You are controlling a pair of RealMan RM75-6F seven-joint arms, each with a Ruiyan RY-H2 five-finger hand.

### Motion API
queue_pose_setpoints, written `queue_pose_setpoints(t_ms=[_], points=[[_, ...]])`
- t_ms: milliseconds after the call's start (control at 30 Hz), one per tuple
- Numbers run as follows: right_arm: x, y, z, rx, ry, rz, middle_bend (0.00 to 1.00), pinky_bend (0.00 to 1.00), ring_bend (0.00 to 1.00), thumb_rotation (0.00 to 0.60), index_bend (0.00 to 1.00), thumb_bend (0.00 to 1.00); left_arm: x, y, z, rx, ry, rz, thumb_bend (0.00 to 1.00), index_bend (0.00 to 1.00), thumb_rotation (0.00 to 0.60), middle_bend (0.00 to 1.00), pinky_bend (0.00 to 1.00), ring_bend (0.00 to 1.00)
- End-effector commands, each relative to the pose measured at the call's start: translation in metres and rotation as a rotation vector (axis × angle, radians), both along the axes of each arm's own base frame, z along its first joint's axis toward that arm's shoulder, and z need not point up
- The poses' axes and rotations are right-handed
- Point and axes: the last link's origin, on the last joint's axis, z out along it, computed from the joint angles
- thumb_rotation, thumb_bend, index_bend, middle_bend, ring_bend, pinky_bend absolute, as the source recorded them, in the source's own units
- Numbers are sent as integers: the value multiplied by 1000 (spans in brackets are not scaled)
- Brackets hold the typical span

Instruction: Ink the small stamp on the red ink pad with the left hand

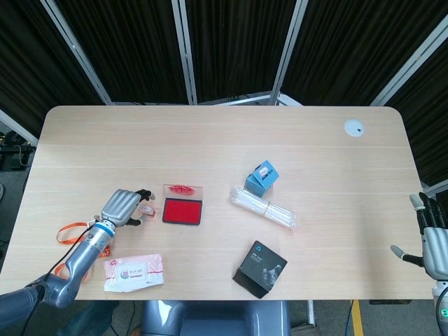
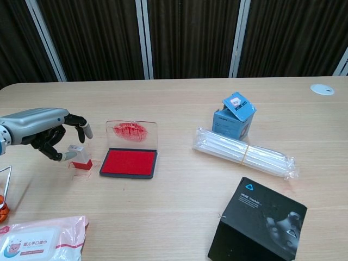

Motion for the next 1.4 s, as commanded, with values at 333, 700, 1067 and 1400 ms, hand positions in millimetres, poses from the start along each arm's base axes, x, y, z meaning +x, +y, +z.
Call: queue_pose_setpoints(t_ms=[333, 700, 1067, 1400], points=[[-2, -2, -1, 2, 3, -8, 0, 0, 0, 600, 0, 0, -5, 5, -6, 12, 30, 8, 309, 335, 600, 391, 739, 730], [-3, -3, -1, 0, -2, -15, 0, 0, 0, 600, 0, 0, -2, 6, -9, 18, 29, -7, 310, 447, 600, 474, 739, 731], [-5, -4, -1, 0, -4, -21, 0, 0, 0, 600, 0, 0, 0, 8, -8, 26, 42, -10, 319, 552, 600, 542, 739, 731], [-5, -4, 0, -4, -8, -22, 0, 0, 0, 600, 0, 0, 23, 9, 9, 34, -84, -17, 317, 551, 600, 542, 739, 731]])
